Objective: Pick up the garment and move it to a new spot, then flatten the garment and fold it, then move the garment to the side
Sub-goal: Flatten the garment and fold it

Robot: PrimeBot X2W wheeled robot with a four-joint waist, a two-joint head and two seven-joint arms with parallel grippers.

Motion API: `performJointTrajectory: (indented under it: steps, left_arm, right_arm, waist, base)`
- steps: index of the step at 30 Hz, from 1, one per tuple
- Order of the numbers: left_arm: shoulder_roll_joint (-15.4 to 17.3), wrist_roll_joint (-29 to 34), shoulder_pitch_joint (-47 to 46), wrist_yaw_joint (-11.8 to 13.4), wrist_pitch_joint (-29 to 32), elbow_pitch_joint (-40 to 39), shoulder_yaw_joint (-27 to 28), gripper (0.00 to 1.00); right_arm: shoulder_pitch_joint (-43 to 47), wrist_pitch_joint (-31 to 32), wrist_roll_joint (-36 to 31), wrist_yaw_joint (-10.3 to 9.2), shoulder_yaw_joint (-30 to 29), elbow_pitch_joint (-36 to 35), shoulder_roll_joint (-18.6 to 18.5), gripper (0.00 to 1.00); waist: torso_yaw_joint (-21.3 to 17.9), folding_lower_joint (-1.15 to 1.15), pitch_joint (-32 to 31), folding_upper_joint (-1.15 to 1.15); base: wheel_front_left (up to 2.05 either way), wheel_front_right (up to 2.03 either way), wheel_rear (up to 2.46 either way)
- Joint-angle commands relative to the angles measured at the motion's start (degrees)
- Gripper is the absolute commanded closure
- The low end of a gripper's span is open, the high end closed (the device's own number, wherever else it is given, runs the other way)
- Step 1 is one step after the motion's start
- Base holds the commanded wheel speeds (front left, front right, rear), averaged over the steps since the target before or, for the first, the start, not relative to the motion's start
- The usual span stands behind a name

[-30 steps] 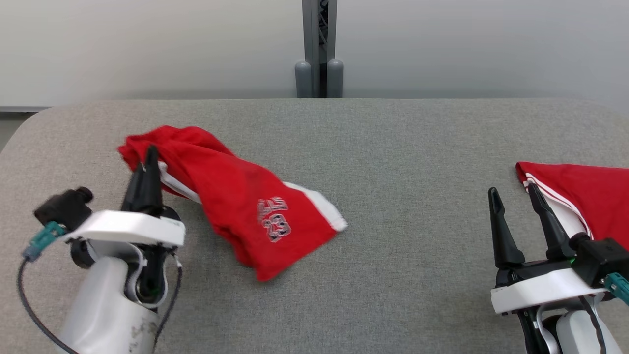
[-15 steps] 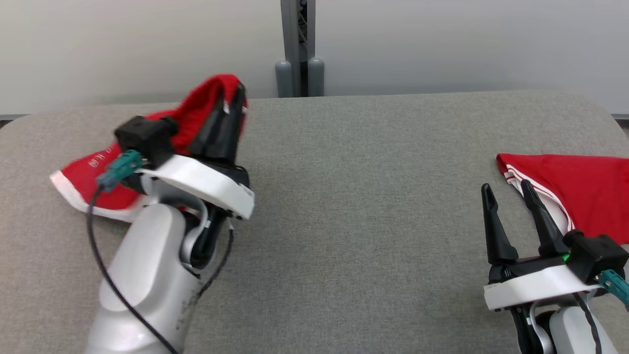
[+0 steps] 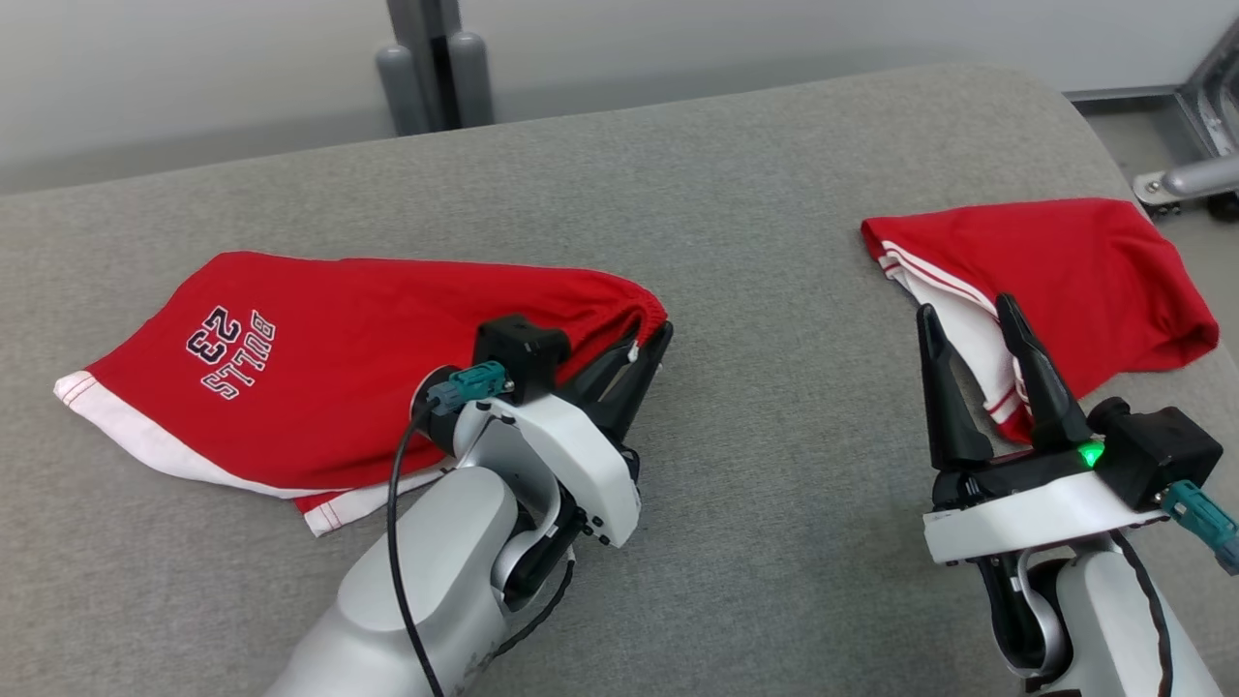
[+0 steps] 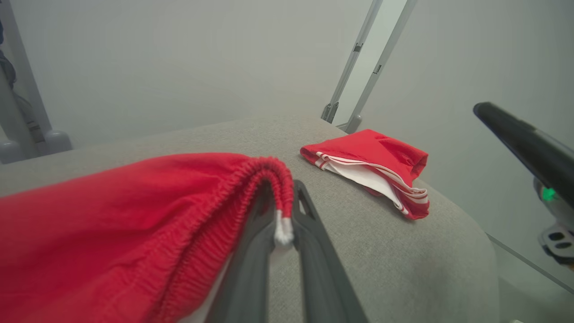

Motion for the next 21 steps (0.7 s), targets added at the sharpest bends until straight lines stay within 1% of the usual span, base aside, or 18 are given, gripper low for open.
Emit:
performJointTrajectory:
  steps: [1, 9, 10, 11, 12, 16, 18, 21]
  left_arm:
    - [0.3, -1.0, -1.1, 0.4, -0.6, 0.1, -1.1, 1.0]
    - [0.2, -9.4, -5.8, 4.4, -5.6, 1.4, -11.8, 1.0]
    - [0.2, -10.4, -6.3, 4.7, -6.0, 1.6, -13.1, 0.84]
    - [0.2, -11.4, -6.6, 4.9, -6.2, 1.8, -14.4, 0.33]
    - [0.2, -12.4, -6.8, 4.8, -6.1, 2.2, -16.0, 0.0]
    - [0.3, -15.1, -8.0, 4.6, -6.4, 3.9, -20.8, 0.0]
    - [0.3, -16.4, -7.9, 4.9, -6.6, 5.0, -22.4, 0.0]
    - [0.3, -18.2, -8.5, 4.7, -6.9, 6.3, -24.0, 0.0]
  right_arm:
    - [-0.5, 0.0, 0.5, 0.01, 0.2, 0.0, -0.1, 0.0]
    - [-1.5, 0.0, 3.2, 0.01, 2.2, 0.5, -0.1, 0.0]
    - [-1.5, 0.0, 3.3, 0.01, 2.3, 0.6, -0.1, 0.0]
    - [-1.6, 0.0, 3.5, 0.01, 2.5, 0.6, -0.1, 0.0]
    - [-1.6, 0.0, 3.6, 0.01, 2.7, 0.6, -0.1, 0.0]
    - [-1.5, 0.0, 3.8, 0.01, 2.6, 0.6, -0.1, 0.0]
    - [-1.2, 0.0, 3.7, 0.01, 2.1, 0.7, -0.1, 0.0]
    - [-0.9, 0.0, 3.2, 0.01, 1.7, 0.7, -0.1, 0.0]
  waist:
    - [-2.4, 0.0, 1.7, 0.0]
    - [-6.7, 0.0, 2.8, 0.0]
    - [-7.0, 0.0, 2.8, 0.0]
    - [-7.3, 0.0, 2.8, 0.0]
    - [-7.5, 0.0, 2.8, 0.0]
    - [-7.7, 0.0, 2.7, 0.0]
    - [-7.3, 0.0, 2.4, 0.0]
    - [-6.3, 0.0, 1.8, 0.0]
  base:
    - [0.0, 0.0, 0.0]
    - [0.0, 0.0, 0.0]
    - [0.0, 0.0, 0.0]
    - [0.0, 0.0, 0.0]
    - [0.0, 0.0, 0.0]
    - [0.0, 0.0, 0.0]
    - [0.0, 0.0, 0.0]
    - [0.0, 0.0, 0.0]
